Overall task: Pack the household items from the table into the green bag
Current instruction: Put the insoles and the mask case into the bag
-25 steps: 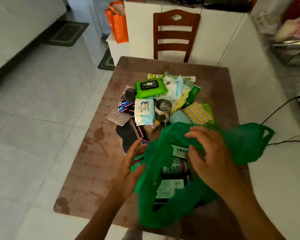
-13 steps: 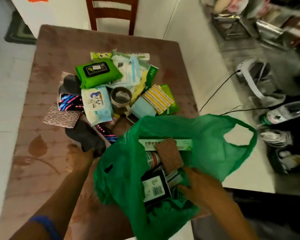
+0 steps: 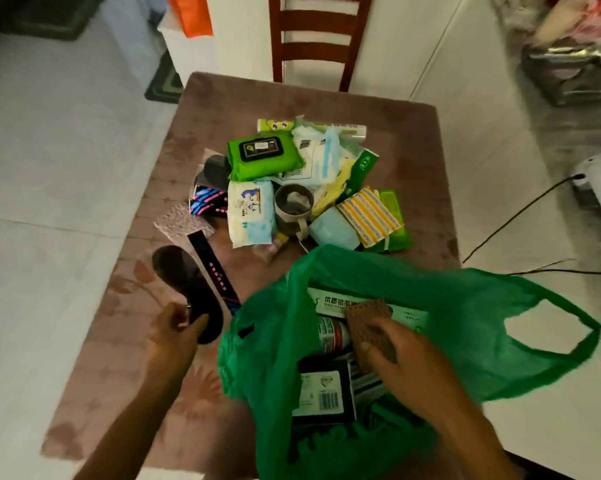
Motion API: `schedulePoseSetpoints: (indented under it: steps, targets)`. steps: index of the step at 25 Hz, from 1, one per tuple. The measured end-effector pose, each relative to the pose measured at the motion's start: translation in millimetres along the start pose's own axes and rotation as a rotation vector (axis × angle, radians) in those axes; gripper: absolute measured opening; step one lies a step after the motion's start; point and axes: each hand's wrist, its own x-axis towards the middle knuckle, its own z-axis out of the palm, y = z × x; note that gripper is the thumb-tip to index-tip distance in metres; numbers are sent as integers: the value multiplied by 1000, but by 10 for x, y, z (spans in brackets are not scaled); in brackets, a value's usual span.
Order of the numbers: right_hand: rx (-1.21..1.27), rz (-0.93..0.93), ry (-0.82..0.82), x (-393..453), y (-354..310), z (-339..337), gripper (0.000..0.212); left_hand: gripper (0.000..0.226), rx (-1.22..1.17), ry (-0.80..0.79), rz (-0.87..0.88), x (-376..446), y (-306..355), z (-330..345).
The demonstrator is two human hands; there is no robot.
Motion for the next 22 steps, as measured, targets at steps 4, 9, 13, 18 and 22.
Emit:
schedulePoseSetpoints:
  steps: [4, 9, 13, 18, 22]
  targets:
    - [453, -119, -120, 102, 2, -285, 45, 31, -9, 293, 108, -789, 256, -314]
    - [1125, 11, -234, 127, -161, -353, 57, 25, 303, -353, 616, -969, 1024, 661]
    - [948, 179, 140, 286, 60, -603, 32, 30, 886, -130, 786, -640, 709, 1147]
    - [-288, -243, -496, 550, 100, -553, 38, 48, 1016, 56, 645, -335, 476, 1063]
    - [-158, -303, -286, 843, -336, -532, 50, 54, 888, 34, 561, -105, 483, 937]
